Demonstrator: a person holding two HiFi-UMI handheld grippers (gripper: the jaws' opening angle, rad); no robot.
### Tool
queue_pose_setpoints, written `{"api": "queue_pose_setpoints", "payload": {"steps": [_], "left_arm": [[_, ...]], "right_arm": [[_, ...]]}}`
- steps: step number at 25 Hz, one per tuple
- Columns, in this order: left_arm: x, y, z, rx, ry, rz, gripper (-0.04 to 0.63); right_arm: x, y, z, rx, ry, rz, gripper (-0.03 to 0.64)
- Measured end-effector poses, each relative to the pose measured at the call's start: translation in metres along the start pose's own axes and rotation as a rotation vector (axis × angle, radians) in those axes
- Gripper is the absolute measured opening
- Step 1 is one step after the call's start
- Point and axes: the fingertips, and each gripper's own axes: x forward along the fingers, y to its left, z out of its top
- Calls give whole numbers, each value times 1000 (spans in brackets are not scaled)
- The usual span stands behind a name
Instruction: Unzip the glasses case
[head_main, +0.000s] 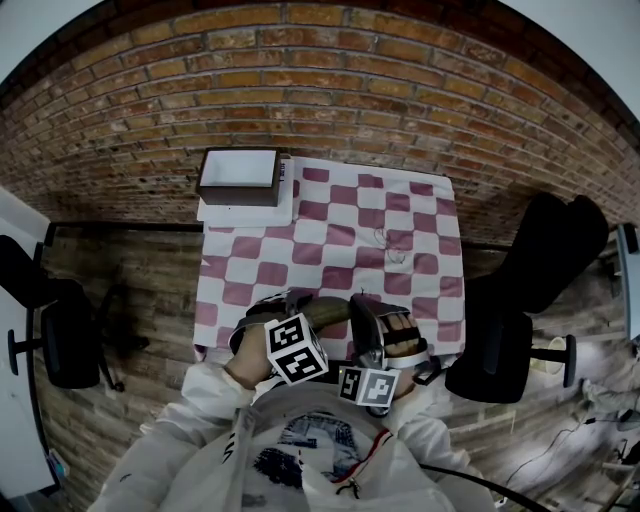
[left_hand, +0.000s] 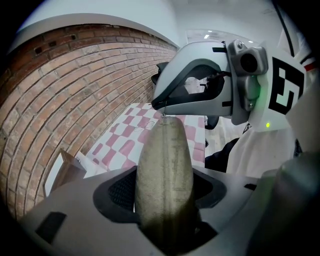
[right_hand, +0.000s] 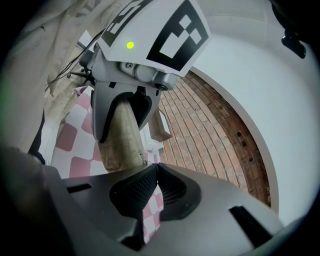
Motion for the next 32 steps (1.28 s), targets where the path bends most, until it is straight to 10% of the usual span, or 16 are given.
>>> {"api": "queue_pose_setpoints", "payload": {"steps": [32], "left_arm": [[-3, -4, 3, -117, -160, -110, 291]], "right_arm": [[0, -5, 6, 222, -103, 160, 21]]}}
